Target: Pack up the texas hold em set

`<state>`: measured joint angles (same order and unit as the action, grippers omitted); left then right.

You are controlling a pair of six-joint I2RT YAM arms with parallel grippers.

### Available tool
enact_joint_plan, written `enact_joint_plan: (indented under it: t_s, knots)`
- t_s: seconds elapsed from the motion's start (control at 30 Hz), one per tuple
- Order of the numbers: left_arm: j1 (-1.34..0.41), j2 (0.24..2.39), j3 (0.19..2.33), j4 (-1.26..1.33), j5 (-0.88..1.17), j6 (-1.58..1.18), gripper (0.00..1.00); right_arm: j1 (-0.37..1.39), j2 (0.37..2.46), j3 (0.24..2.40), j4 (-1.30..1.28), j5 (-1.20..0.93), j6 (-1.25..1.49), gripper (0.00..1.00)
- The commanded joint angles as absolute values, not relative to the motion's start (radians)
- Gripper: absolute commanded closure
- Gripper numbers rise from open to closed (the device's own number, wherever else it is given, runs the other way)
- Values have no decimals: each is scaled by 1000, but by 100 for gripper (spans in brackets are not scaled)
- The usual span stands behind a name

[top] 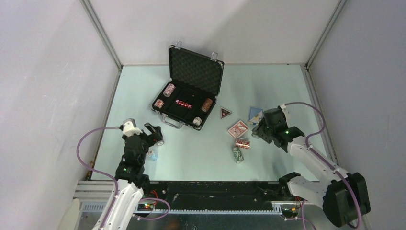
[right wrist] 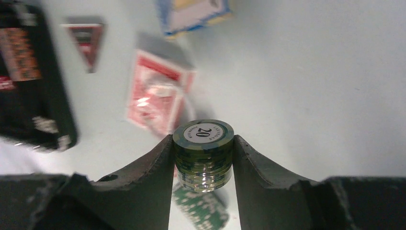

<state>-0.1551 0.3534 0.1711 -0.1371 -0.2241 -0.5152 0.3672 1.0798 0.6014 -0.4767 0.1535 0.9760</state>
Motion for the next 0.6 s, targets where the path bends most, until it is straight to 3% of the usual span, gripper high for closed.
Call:
enact_joint_plan:
  t_s: [0.0, 0.23, 0.57]
  knots:
    - [-156, 358, 184, -96, -210, -498, 2, 423, 1023, 716, -445, 208, 966, 69]
    - [-156, 360, 184, -97, -208, -497, 2, 497, 1165, 790, -209, 145, 1038, 75]
    - [-157, 357, 183, -99, -209, -498, 2, 643, 1527, 1079, -97, 151, 1072, 73]
